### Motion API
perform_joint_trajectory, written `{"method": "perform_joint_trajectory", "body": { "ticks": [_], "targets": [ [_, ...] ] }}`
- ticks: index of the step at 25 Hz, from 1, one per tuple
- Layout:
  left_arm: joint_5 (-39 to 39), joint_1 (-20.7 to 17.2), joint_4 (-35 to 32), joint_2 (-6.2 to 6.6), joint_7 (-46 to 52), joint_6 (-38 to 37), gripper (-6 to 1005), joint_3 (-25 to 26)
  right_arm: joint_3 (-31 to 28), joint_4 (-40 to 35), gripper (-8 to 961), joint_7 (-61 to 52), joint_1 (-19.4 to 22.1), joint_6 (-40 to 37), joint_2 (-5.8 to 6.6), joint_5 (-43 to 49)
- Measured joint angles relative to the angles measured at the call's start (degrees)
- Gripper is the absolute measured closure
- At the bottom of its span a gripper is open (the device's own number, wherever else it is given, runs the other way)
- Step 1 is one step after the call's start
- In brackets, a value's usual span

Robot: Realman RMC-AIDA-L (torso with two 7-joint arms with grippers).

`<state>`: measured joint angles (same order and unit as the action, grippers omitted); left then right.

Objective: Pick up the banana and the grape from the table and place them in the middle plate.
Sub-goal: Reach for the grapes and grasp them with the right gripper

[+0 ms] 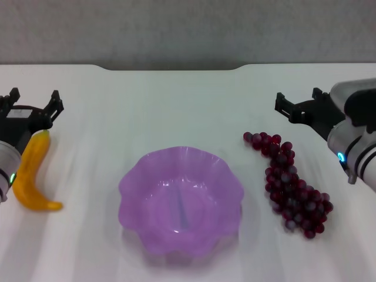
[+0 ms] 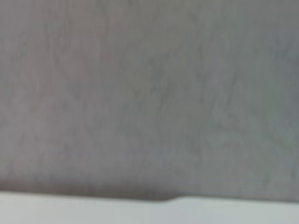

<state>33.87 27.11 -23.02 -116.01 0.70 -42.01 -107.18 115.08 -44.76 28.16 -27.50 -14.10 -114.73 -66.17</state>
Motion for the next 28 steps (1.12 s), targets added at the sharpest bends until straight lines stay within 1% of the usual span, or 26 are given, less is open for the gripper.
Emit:
{"method": "perform_joint_trajectory", "body": {
  "ticks": [3, 5, 9, 11, 13, 15, 19, 23, 28],
  "targets": [
    [-0.5, -0.1, 0.0, 0.00, 0.0, 0.0, 109, 0.0, -5.4, -4.3, 71, 4.1, 2.3, 8.1, -0.10, 0.0],
    [-0.7, -0.1, -0.1, -0.03, 0.0, 0.1, 109, 0.0, -8.5, -6.1, 72, 6.0, 3.1, 13.1, -0.09, 0.0],
    [-0.7, -0.1, 0.0, -0.05, 0.0, 0.1, 108, 0.0, -14.8, -7.2, 72, 8.6, 3.3, 22.3, 0.03, 1.6],
    [-0.7, 0.0, -0.1, -0.02, 0.0, 0.2, 108, 0.0, -18.8, -7.2, 72, 8.9, 3.1, 26.8, -0.03, 4.5],
    [-0.7, 0.1, -0.2, -0.01, 0.0, 0.3, 109, 0.0, -21.7, -7.3, 72, 8.8, 2.8, 29.6, -0.09, 6.9],
    [-0.7, 0.3, -0.2, -0.01, 0.0, 0.6, 109, 0.0, -23.4, -7.2, 72, 8.7, 2.5, 31.7, -0.11, 8.1],
    [-0.6, 0.5, -0.3, 0.00, 0.0, 1.0, 109, 0.0, -23.4, -6.7, 72, 8.7, 2.4, 31.9, -0.32, 8.1],
    [-0.6, 0.6, -0.4, -0.04, 0.0, 1.0, 108, 0.0, -22.0, -5.7, 72, 8.7, 2.0, 31.7, -0.53, 7.4],
    [-0.6, 1.2, -0.4, -0.15, 0.0, 1.0, 108, 0.0, -17.7, -3.3, 72, 8.6, 1.2, 29.3, -0.75, 3.8]
  ]
}}
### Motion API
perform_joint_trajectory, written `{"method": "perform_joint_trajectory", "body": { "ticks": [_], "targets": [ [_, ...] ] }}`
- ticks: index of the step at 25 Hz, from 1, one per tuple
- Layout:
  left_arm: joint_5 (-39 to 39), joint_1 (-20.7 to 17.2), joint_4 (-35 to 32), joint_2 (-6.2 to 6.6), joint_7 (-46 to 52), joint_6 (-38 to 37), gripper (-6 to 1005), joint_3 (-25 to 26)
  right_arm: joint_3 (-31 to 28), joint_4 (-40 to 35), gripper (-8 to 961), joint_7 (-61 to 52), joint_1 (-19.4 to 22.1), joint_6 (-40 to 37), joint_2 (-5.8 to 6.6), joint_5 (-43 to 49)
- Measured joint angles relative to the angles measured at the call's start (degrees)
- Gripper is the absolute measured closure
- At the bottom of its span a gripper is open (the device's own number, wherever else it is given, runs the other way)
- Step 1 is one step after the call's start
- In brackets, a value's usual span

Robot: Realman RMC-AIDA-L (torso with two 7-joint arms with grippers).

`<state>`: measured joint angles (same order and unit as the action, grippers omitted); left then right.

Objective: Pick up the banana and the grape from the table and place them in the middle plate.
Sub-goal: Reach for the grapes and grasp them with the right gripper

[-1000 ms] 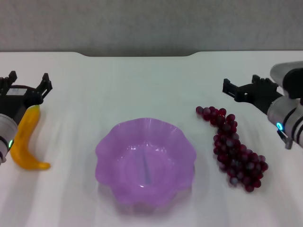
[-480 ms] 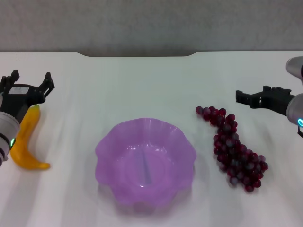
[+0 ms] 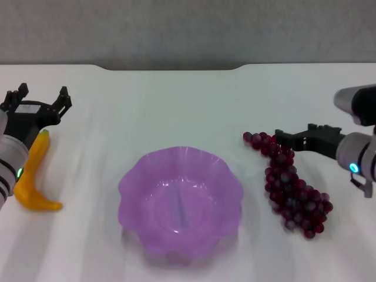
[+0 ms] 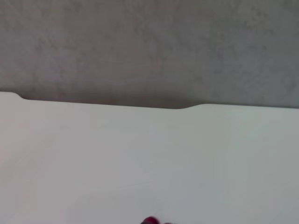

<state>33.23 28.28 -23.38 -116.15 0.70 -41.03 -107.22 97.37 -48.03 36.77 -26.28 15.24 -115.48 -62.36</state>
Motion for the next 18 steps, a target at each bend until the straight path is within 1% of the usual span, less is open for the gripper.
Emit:
{"method": "perform_joint_trajectory", "body": {
  "ticks": [3, 6, 14, 18],
  "targets": [
    [0.0, 0.0, 0.0, -0.02, 0.0, 0.0, 108, 0.0, 2.8, 1.0, 72, 0.0, -0.4, -1.7, 0.00, -2.5],
    [0.0, 0.0, 0.1, -0.04, 0.0, 0.0, 109, 0.0, 3.8, 1.3, 73, 0.0, -0.4, -1.9, 0.00, -3.0],
    [0.0, -0.1, 0.3, -0.04, 0.0, 0.0, 109, 0.1, 3.7, 1.8, 73, -0.1, 0.5, -0.6, 0.06, -3.2],
    [0.0, 0.0, 0.3, -0.04, 0.0, 0.0, 108, 0.1, 3.6, 3.6, 73, -0.1, 0.6, -0.6, 0.08, -3.1]
  ]
}}
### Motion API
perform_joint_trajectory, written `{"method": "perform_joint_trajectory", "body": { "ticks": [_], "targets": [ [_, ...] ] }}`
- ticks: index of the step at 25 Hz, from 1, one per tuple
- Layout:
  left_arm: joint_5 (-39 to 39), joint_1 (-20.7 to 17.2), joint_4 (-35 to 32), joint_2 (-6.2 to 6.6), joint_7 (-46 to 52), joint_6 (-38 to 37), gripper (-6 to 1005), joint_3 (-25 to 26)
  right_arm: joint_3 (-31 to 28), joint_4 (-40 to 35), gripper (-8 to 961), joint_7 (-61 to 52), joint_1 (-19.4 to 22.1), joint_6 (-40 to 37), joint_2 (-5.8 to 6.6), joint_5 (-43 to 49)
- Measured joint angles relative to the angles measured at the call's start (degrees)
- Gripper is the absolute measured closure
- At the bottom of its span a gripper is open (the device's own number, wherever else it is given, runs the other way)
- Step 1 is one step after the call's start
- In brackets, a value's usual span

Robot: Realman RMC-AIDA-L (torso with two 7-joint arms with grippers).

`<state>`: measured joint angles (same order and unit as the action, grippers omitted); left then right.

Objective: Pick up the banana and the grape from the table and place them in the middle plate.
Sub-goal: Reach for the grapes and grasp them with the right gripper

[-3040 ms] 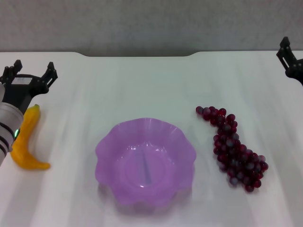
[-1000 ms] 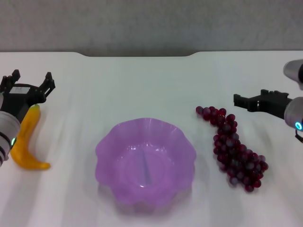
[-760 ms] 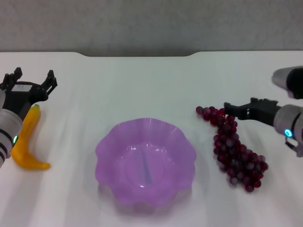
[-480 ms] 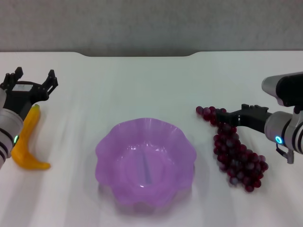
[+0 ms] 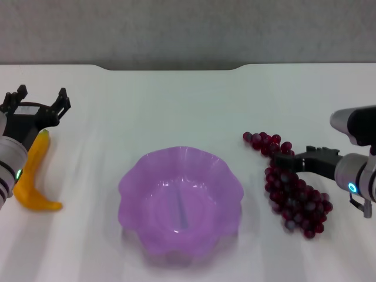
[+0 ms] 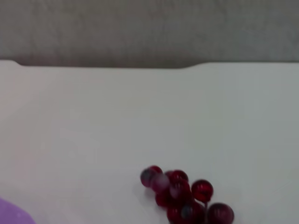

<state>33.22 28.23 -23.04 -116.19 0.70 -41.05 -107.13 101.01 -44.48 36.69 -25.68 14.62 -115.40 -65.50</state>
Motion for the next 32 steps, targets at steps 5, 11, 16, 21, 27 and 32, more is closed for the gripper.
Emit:
{"method": "perform_joint_trajectory", "body": {
  "ticks": [5, 11, 16, 21, 27, 32],
  "targets": [
    [0.0, 0.2, -0.2, -0.03, 0.0, 0.0, 108, 0.0, 0.8, 2.4, 73, 0.0, -1.6, -0.5, -0.03, 0.0],
    [0.0, 0.6, 0.0, -0.09, 0.0, 0.0, 109, 0.0, 3.5, 2.4, 74, 0.0, -2.2, -2.1, -0.20, -0.3],
    [0.0, 0.7, 0.0, -0.18, 0.1, 0.0, 109, 0.0, 5.9, 3.0, 75, 0.0, -2.4, -3.2, -0.15, -3.8],
    [0.0, 0.6, 0.0, -0.18, 0.1, 0.0, 108, 0.0, 7.3, 3.5, 76, 0.0, -2.3, -3.6, -0.27, -4.3],
    [0.0, 0.6, -0.1, -0.17, 0.2, 0.0, 109, 0.0, 9.3, 4.7, 77, 0.0, -2.3, -3.6, -0.18, -7.1],
    [0.0, 0.6, -0.1, -0.17, 0.2, 0.0, 108, 0.0, 9.6, 5.1, 78, 0.1, -2.1, -3.4, -0.21, -7.2]
  ]
}}
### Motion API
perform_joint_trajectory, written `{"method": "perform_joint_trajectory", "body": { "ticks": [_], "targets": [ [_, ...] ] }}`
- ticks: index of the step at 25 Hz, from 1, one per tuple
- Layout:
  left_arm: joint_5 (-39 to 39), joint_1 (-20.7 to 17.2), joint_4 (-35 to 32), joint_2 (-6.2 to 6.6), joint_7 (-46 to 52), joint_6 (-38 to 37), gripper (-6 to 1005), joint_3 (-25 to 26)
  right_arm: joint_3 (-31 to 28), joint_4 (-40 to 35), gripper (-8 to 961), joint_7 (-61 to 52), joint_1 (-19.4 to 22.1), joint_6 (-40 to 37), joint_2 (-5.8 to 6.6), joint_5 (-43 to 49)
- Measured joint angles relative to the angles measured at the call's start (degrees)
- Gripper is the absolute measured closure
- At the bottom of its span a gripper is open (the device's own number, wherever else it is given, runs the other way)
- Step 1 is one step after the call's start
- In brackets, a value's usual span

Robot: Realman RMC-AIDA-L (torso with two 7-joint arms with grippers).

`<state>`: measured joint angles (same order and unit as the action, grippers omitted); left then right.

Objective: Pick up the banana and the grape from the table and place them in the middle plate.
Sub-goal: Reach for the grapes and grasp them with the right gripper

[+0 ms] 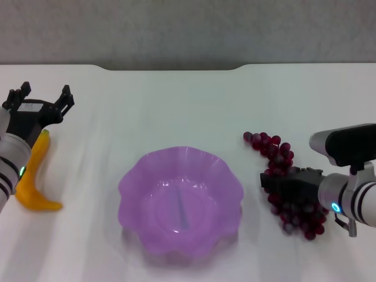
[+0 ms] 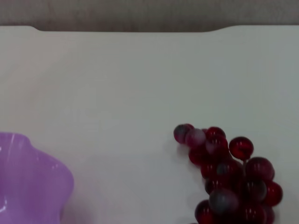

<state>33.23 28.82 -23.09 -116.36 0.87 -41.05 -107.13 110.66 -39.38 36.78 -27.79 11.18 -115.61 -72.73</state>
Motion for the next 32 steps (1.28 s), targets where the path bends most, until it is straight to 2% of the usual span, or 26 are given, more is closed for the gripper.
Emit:
{"method": "perform_joint_trajectory", "body": {
  "ticks": [12, 15, 19, 32],
  "targets": [
    [0.0, 0.0, 0.1, 0.10, 0.1, 0.0, 109, 0.0, 0.2, 1.3, 80, 0.0, 0.3, -0.4, -0.05, -0.1],
    [0.0, 0.0, 0.1, 0.09, 0.2, 0.0, 108, 0.0, 0.5, 1.3, 182, 0.1, 0.4, -1.4, -0.06, 0.1],
    [0.0, -0.1, 0.1, 0.09, 0.2, -0.2, 108, 0.0, 2.9, 1.6, 201, 0.2, 0.5, -3.3, 0.04, 0.1],
    [0.0, -0.1, 0.0, 0.09, 0.3, -0.2, 108, 0.0, 2.7, 1.9, 283, 0.1, 0.2, -3.2, 0.22, -0.1]
  ]
}}
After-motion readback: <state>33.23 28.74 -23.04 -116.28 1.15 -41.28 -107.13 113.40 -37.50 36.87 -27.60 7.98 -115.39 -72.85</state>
